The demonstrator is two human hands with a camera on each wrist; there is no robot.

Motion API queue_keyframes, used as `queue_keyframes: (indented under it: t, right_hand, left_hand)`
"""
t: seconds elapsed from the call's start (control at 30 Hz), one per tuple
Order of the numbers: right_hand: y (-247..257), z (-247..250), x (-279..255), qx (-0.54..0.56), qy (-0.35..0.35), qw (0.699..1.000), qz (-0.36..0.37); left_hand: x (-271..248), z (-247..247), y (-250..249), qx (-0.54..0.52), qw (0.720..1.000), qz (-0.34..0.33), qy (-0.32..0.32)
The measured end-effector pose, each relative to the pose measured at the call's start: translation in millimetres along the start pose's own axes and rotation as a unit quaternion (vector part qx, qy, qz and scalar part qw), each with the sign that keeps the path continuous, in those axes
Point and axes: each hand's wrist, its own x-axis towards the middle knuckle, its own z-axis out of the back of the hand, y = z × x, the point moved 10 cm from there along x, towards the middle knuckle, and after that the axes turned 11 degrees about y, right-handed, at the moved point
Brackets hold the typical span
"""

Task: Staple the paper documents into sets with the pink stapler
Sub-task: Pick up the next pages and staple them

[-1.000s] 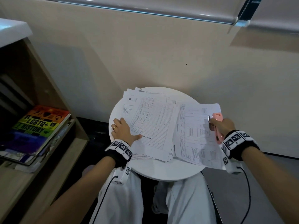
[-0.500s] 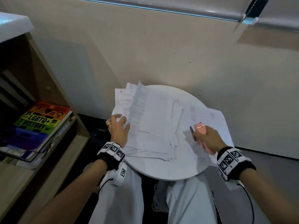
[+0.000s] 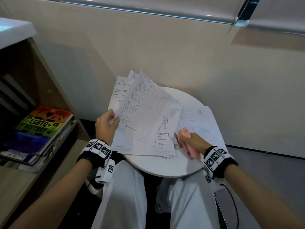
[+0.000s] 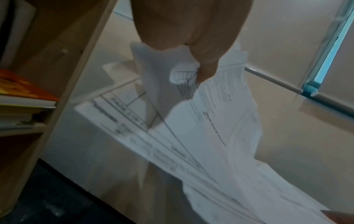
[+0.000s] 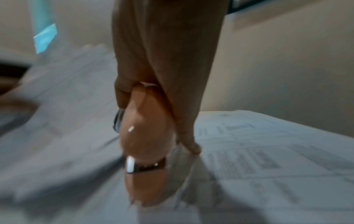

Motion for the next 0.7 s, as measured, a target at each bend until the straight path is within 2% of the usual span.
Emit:
queue_keyframes:
  t: [0.07, 0.13, 0.2, 0.27, 0.33, 0.4, 0.53, 0.6, 0.7]
  right_hand:
    - [6, 13, -2, 0.098, -0.034, 0.994, 0.016]
    - [6, 37, -12, 0.165, -0.108, 0.98, 0.035]
    - [-10, 66, -29, 0.183, -0.202, 0.962, 0.013]
    - [-39, 93, -42, 0.163, -0.276, 0.947, -0.024]
    - [-61, 104, -49, 0.13, -0.282, 0.948, -0.07]
    - [-76, 97, -49, 0.152, -0.246, 0.953, -0.096]
    - [-75, 74, -49, 0.201, -0.202, 0.955, -0.078]
    - [-77, 69, -47, 0.198, -0.204, 0.956, -0.071]
    - [-71, 77, -49, 0.13, -0.264, 0.955, -0.033]
  left_hand:
    - [2, 8, -11, 0.02, 1.0, -0.021, -0.008]
    - [4, 14, -21, -0.027, 0.998, -0.056, 0.007]
    - [6, 21, -24, -0.097, 0.992, -0.073, 0.028]
    - [8, 20, -19, -0.185, 0.979, -0.054, 0.069]
    - [6, 10, -18, -0.254, 0.959, -0.032, 0.118]
    - [-2, -1, -27, -0.254, 0.956, -0.039, 0.144]
    - [-28, -31, -38, -0.123, 0.977, -0.059, 0.166]
    - [-43, -44, -38, -0.115, 0.979, -0.063, 0.158]
    - [-60, -41, -44, -0.076, 0.989, -0.095, 0.085]
